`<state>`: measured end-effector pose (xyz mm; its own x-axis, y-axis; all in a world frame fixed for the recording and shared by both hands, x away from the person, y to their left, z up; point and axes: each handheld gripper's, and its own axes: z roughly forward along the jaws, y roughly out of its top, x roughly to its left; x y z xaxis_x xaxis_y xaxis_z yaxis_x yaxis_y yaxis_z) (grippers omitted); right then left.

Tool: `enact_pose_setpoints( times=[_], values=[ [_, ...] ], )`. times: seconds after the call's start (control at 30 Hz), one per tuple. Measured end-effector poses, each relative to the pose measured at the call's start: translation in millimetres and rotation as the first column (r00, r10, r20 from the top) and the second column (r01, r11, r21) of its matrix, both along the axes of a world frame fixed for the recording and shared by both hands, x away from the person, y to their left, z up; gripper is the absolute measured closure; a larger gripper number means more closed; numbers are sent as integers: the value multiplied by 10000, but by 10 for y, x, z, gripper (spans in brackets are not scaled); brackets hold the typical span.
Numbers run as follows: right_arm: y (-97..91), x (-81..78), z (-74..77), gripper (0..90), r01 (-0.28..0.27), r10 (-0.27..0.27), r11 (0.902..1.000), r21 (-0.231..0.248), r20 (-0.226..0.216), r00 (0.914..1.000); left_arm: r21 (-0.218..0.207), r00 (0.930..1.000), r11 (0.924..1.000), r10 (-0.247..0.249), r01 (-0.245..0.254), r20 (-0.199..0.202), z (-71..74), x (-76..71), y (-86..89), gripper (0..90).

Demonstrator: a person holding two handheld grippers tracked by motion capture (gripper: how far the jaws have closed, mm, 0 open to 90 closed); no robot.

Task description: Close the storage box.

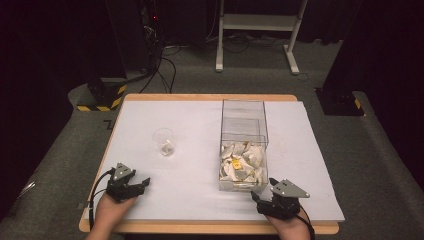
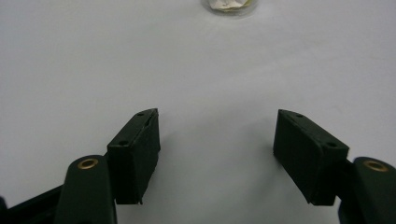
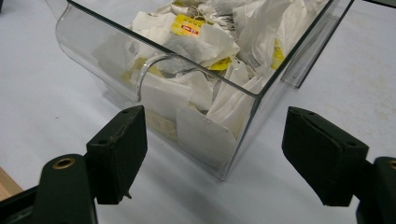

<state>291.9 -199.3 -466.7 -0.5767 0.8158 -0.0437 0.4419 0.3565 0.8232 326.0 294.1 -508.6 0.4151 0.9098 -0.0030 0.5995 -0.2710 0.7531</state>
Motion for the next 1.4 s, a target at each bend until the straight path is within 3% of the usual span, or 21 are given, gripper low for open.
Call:
enact_pose_setpoints(
  times=[0.5,0.8,1.4],
  values=[
    [-34,75,-17,221,429,-431,9991,60,362,9984,11,10000,10000,27,-27,22,-1,-3,5,326],
    [7,131,-30,194,338,-335,9994,-76,392,9987,98,9999,9999,35,-36,94,-6,-8,-8,325],
    [58,428,-82,155,819,-802,9961,-335,499,9955,63,9999,10000,58,-59,95,-9,-9,-7,324]
  ],
)
